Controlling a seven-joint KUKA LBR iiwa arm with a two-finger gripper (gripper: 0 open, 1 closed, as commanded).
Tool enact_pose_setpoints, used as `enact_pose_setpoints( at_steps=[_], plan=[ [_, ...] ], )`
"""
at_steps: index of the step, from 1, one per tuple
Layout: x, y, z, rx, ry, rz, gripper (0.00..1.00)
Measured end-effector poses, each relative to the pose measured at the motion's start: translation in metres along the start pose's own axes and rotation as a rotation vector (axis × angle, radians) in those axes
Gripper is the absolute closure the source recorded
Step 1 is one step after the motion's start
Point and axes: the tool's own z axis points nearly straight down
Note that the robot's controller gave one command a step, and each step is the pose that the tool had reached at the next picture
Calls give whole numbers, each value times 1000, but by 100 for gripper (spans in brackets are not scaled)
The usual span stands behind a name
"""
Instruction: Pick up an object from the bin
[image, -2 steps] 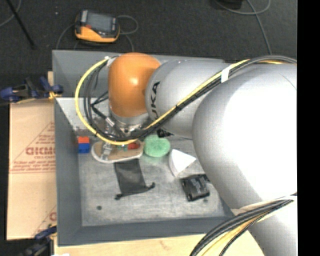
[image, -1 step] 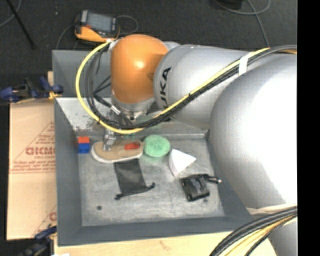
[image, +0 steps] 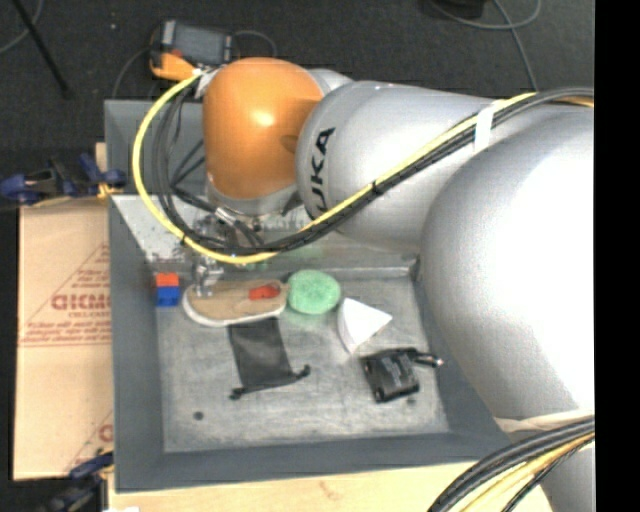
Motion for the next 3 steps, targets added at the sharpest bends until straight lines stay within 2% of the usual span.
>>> enact_pose_setpoints(
  at_steps=[1,2,3],
  plan=[
    [-2,8,3,-2,3,22,100],
    [11,17,47,0,6,-99,0],
    [16,21,68,-1,6,-480,0]
  ],
)
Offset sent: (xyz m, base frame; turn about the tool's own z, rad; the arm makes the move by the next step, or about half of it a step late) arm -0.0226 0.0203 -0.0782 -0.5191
